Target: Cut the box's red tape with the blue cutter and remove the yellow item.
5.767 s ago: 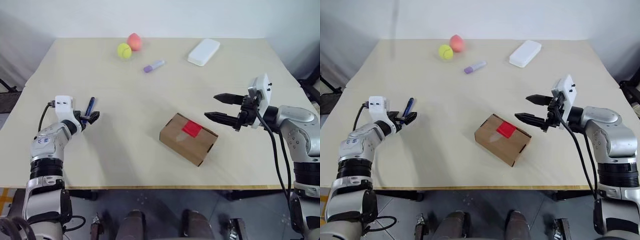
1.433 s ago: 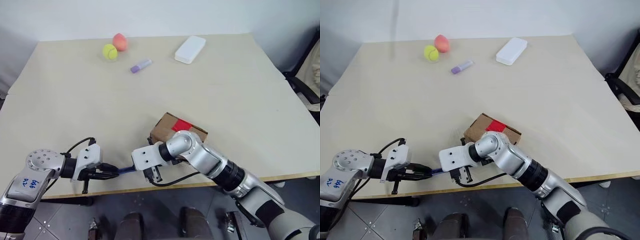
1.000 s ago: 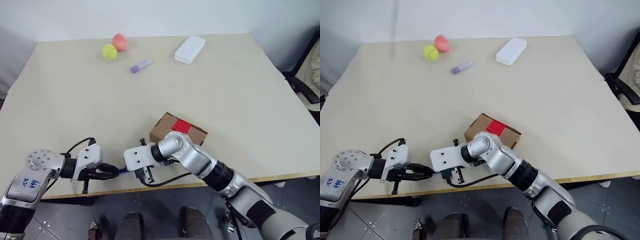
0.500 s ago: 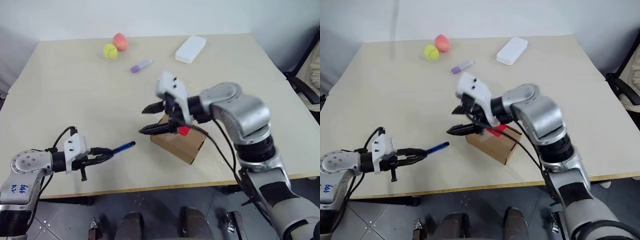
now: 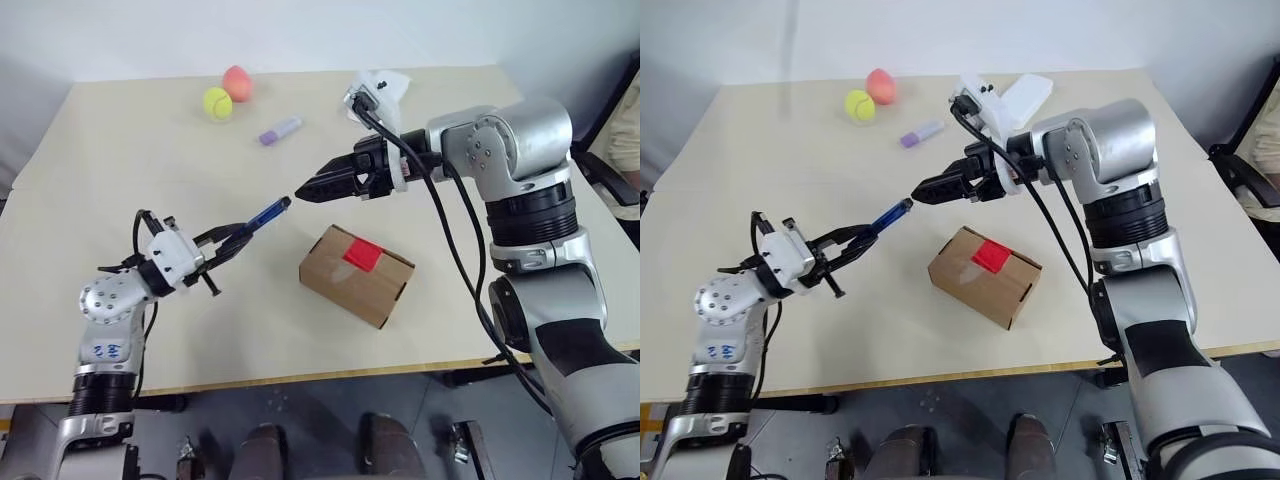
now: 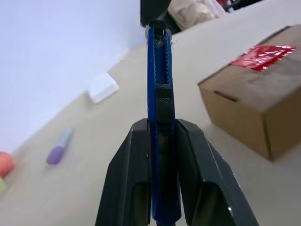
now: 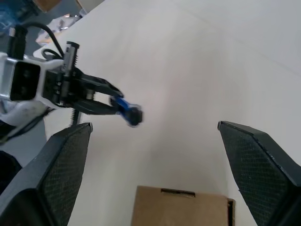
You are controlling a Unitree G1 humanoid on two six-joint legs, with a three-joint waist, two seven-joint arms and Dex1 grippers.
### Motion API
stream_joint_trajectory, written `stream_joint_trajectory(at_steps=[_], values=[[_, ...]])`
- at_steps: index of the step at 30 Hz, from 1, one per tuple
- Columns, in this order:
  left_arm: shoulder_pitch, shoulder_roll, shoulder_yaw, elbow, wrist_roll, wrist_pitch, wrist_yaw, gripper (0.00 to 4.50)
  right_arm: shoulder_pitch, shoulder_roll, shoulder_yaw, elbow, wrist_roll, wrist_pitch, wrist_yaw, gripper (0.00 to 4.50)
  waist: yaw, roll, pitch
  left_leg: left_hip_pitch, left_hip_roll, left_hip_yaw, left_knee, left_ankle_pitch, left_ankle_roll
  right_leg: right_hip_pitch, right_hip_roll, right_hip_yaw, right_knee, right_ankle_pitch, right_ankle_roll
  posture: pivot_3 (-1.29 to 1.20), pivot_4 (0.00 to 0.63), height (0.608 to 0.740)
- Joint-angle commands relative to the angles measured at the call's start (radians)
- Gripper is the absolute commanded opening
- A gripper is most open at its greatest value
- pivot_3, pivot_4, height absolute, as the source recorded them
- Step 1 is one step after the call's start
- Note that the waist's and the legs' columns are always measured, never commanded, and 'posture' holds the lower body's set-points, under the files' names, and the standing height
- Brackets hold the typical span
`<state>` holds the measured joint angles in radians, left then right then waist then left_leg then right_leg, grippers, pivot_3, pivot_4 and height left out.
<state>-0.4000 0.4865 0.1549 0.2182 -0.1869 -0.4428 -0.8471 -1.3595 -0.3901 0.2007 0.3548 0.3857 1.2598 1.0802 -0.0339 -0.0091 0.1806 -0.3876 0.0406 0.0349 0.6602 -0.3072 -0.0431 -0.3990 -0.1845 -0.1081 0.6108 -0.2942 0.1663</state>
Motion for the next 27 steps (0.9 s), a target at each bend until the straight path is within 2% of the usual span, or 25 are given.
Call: stream_joint_trajectory(at_steps=[1, 11, 16, 19, 27], values=[[-0.045, -0.034, -0.044, 0.032, 0.031, -0.082, 0.035, 0.41, -0.051, 0.006, 0.067, 0.035, 0.007, -0.053, 0.068, 4.46, 0.0, 0.0, 0.0, 0.0, 0.0, 0.0, 0.0, 0.0, 0.0, 0.0, 0.0, 0.0, 0.0, 0.0, 0.0, 0.0, 0.15, 0.74], [-0.08, -0.057, -0.081, 0.064, 0.015, -0.128, 0.05, 0.41, -0.092, 0.052, 0.176, 0.188, -0.061, -0.205, 0.155, 4.46, -0.003, 0.0, 0.0, 0.0, 0.0, 0.0, 0.001, 0.0, 0.0, 0.0, 0.0, 0.0, 0.0, 0.0, 0.0, 0.0, 0.15, 0.74], [-0.078, -0.056, -0.085, 0.06, 0.009, -0.121, 0.056, 0.41, -0.114, 0.076, 0.171, 0.251, -0.079, -0.24, 0.165, 4.46, -0.002, 0.0, 0.0, 0.0, 0.0, 0.0, 0.001, 0.0, 0.0, 0.0, 0.0, 0.0, 0.0, 0.0, 0.0, 0.0, 0.15, 0.74], [-0.08, -0.057, -0.086, 0.061, 0.008, -0.12, 0.06, 0.41, -0.123, 0.082, 0.174, 0.278, -0.091, -0.252, 0.176, 3.84, -0.002, 0.0, 0.0, 0.0, 0.0, 0.0, 0.001, 0.0, 0.0, 0.0, 0.0, 0.0, 0.0, 0.0, 0.0, 0.0, 0.15, 0.74], [-0.091, -0.064, -0.088, 0.071, 0.006, -0.116, 0.071, 0.41, -0.127, 0.092, 0.176, 0.304, -0.12, -0.274, 0.199, 1.06, -0.002, 0.0, 0.0, 0.0, 0.0, 0.0, 0.001, 0.0, 0.0, 0.0, 0.0, 0.0, 0.0, 0.0, 0.0, 0.0, 0.15, 0.74]])
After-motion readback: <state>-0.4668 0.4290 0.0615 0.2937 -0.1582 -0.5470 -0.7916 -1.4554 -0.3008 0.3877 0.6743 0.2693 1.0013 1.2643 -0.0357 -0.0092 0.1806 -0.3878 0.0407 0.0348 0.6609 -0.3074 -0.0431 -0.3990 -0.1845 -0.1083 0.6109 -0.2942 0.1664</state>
